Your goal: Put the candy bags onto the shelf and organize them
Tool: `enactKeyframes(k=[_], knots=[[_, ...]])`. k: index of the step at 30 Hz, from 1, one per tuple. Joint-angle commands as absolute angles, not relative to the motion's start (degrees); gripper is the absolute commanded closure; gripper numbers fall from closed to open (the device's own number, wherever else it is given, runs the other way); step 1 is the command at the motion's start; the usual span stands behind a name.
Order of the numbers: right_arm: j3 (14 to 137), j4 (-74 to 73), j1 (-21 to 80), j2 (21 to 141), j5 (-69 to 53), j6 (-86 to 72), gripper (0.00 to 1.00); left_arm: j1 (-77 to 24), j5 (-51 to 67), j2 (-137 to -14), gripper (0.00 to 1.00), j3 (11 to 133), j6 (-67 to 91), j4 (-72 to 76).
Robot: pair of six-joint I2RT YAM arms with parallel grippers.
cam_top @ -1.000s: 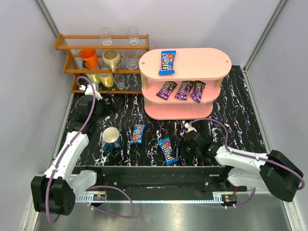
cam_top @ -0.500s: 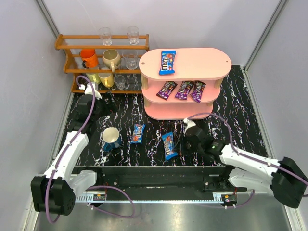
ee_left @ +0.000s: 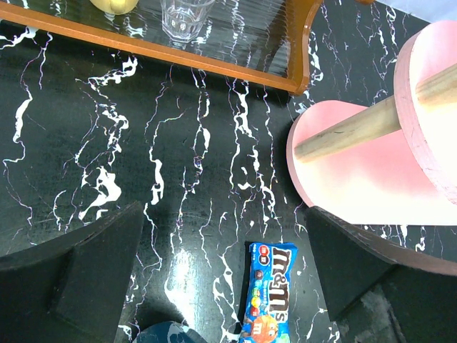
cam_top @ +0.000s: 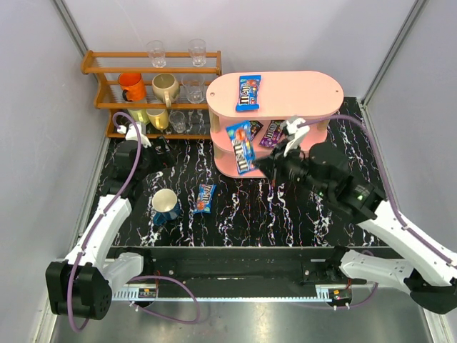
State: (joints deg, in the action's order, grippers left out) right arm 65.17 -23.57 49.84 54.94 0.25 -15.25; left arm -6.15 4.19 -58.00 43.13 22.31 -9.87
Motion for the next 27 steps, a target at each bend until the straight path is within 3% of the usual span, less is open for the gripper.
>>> enactKeyframes(k=[1, 6, 15, 27], knots=[[78.19, -24.26, 49.57, 57.74, 8.60, -6.07, 1.00, -5.80, 3.16, -57.22, 0.01, 45.62, 21.36, -8.44], [89.62, -23.47, 45.54, 64.59, 19.86, -7.03, 1.00, -5.80, 2.64, -57.04, 0.01, 45.70, 21.18, -8.79], [102.46, -27.42, 27.79, 76.72, 3.38, -13.35, 1.00, -5.80, 2.46, -56.95, 0.01, 45.88, 21.18, -8.79], [105.91, -32.87, 25.14, 81.21, -1.22, -17.66, 1.00, -5.62, 2.55, -57.04, 0.01, 45.88, 21.18, -8.79]])
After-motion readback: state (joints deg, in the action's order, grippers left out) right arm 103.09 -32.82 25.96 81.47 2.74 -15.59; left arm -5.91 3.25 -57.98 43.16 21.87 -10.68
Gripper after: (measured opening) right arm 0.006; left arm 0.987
